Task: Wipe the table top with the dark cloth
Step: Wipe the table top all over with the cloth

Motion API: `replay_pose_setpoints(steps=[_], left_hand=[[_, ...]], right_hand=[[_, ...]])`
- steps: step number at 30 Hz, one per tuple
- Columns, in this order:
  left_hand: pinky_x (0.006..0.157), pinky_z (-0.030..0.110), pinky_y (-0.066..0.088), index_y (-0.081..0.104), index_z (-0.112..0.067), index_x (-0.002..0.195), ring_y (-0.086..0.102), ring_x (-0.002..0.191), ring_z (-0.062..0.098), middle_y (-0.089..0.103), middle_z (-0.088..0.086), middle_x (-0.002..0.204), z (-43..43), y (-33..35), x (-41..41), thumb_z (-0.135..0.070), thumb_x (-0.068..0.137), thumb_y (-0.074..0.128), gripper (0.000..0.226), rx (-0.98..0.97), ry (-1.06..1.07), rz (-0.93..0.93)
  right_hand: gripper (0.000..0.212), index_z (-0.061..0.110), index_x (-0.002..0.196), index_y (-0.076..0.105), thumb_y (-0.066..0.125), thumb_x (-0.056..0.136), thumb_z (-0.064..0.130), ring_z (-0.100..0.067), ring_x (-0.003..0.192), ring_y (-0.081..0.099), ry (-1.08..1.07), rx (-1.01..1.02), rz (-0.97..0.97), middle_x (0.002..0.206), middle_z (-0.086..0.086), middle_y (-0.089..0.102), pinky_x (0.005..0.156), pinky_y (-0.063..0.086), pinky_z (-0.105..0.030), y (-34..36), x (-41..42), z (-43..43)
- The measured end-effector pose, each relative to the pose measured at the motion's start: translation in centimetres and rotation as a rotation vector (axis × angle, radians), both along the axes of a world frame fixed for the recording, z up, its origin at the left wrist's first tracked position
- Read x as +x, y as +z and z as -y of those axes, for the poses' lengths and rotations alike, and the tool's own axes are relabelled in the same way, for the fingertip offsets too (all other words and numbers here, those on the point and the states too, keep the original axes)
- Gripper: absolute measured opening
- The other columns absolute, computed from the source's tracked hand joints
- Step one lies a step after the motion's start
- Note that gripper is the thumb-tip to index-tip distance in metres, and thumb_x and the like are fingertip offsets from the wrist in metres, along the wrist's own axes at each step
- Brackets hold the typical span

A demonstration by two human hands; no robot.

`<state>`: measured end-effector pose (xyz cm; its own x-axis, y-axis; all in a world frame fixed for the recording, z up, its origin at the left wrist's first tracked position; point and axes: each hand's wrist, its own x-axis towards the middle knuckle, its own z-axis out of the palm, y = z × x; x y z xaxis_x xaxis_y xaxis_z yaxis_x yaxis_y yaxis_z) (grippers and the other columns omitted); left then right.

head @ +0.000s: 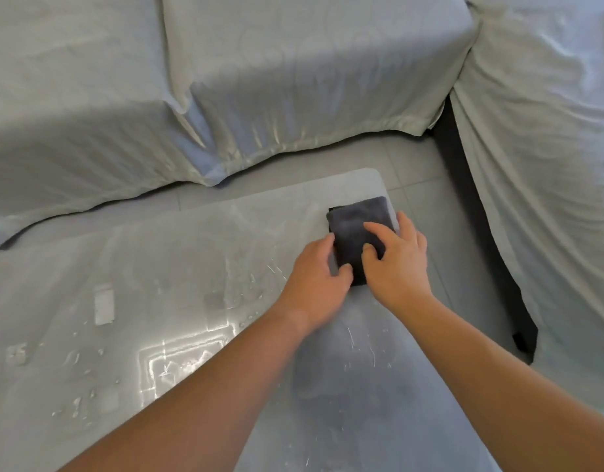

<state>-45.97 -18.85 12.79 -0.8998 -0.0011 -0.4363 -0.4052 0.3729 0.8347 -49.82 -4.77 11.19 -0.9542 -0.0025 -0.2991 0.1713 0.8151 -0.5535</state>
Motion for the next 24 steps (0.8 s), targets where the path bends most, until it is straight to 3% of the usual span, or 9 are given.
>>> replay_pose_setpoints(steps=[4,7,10,13,19,24], left_hand=[[0.12,0.039,0.018,0.042,-0.025,0.145,0.019,0.147,0.021,0.029,0.0,0.158,4.5,-1.3,0.8,-0.036,0.097,0.049,0.05,-0.58,-0.138,-0.086],[0.122,0.049,0.0,0.028,-0.034,0.149,-0.006,0.152,0.028,0.002,0.003,0.165,8.0,-2.2,1.5,-0.049,0.097,0.04,0.056,-0.842,-0.208,0.034],[0.12,0.056,-0.007,0.006,-0.043,0.153,-0.02,0.15,0.031,-0.016,-0.001,0.165,9.6,-2.8,1.9,-0.059,0.097,0.026,0.061,-0.889,-0.266,0.125],[0.119,0.059,-0.005,-0.005,-0.042,0.154,-0.025,0.148,0.033,-0.023,-0.001,0.164,9.7,-3.0,2.3,-0.064,0.095,0.017,0.067,-0.887,-0.306,0.118],[0.118,0.062,0.0,-0.009,-0.038,0.155,-0.025,0.147,0.038,-0.024,0.003,0.164,10.3,-3.2,2.2,-0.067,0.094,0.014,0.071,-0.905,-0.374,0.105],[0.118,0.062,-0.002,-0.007,-0.036,0.156,-0.026,0.148,0.036,-0.024,0.002,0.164,10.5,-3.0,2.4,-0.06,0.096,0.02,0.07,-0.872,-0.364,0.092]], right_hand=[[0.055,0.03,0.154,0.033,0.044,0.102,0.041,-0.029,0.154,-0.005,0.208,0.183,-0.052,0.169,-0.002,-0.002,0.124,0.006,-0.046,-1.7,0.3,1.4],[0.064,0.031,0.158,0.018,0.036,0.101,0.053,-0.039,0.153,-0.006,0.239,0.312,-0.077,0.169,-0.007,-0.003,0.123,0.002,-0.053,-3.2,0.5,2.7],[0.065,0.035,0.159,0.011,0.028,0.1,0.059,-0.044,0.152,-0.001,0.341,0.412,-0.131,0.168,-0.007,0.004,0.121,0.004,-0.06,-4.2,0.6,3.4],[0.067,0.033,0.159,0.005,0.027,0.101,0.058,-0.043,0.152,-0.001,0.473,0.433,-0.148,0.169,-0.006,0.002,0.122,0.006,-0.06,-4.4,-1.5,3.1],[0.067,0.032,0.159,0.002,0.024,0.1,0.056,-0.042,0.152,-0.005,0.243,0.39,-0.089,0.168,-0.005,-0.009,0.122,0.002,-0.058,-4.4,-8.2,5.8],[0.06,0.029,0.16,0.011,0.023,0.104,0.048,-0.04,0.153,0.003,0.586,0.394,-0.215,0.169,-0.005,0.005,0.123,0.007,-0.057,-4.4,-2.1,6.3]])
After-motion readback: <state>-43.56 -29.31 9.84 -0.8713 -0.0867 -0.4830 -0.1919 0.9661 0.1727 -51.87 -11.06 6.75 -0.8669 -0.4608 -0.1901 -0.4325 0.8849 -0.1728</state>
